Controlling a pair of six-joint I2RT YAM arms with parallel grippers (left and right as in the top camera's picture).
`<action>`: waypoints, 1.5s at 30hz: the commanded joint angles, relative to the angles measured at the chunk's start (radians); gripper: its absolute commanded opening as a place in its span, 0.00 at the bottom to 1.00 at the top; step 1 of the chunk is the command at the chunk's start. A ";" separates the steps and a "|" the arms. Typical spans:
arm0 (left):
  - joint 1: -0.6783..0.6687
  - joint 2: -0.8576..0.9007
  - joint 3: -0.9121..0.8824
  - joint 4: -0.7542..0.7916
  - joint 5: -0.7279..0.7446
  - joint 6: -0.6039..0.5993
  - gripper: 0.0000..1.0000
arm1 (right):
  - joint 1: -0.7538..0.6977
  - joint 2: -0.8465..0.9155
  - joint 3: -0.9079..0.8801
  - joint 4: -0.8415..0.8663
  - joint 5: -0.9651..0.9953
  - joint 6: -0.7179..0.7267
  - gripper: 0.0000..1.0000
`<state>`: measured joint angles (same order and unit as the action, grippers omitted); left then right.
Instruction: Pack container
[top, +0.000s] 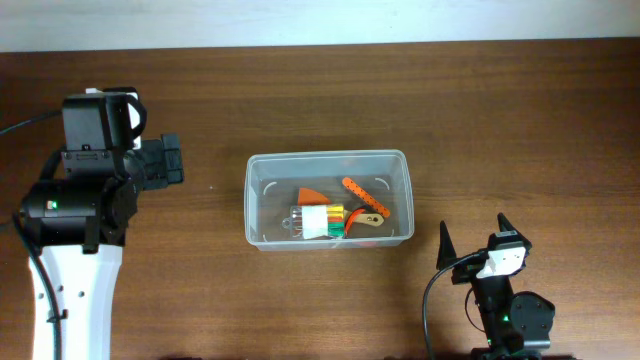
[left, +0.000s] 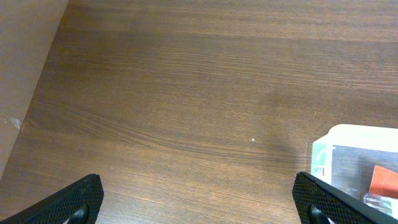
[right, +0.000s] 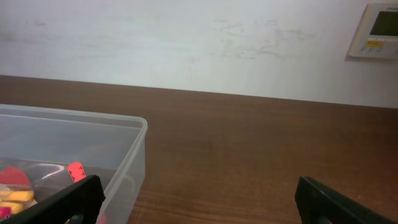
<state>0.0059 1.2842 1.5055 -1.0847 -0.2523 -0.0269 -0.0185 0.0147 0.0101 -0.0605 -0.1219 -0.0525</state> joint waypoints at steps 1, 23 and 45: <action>-0.002 -0.017 0.017 -0.002 -0.014 -0.010 0.99 | 0.006 -0.010 -0.005 -0.007 -0.002 0.004 0.99; -0.049 -0.792 -0.669 0.399 0.243 -0.010 0.99 | 0.006 -0.010 -0.005 -0.007 -0.002 0.004 0.99; -0.047 -1.176 -1.303 1.139 0.245 -0.009 0.99 | 0.006 -0.010 -0.005 -0.007 -0.002 0.004 0.99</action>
<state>-0.0402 0.1509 0.2481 0.0460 -0.0105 -0.0277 -0.0185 0.0139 0.0101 -0.0605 -0.1219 -0.0525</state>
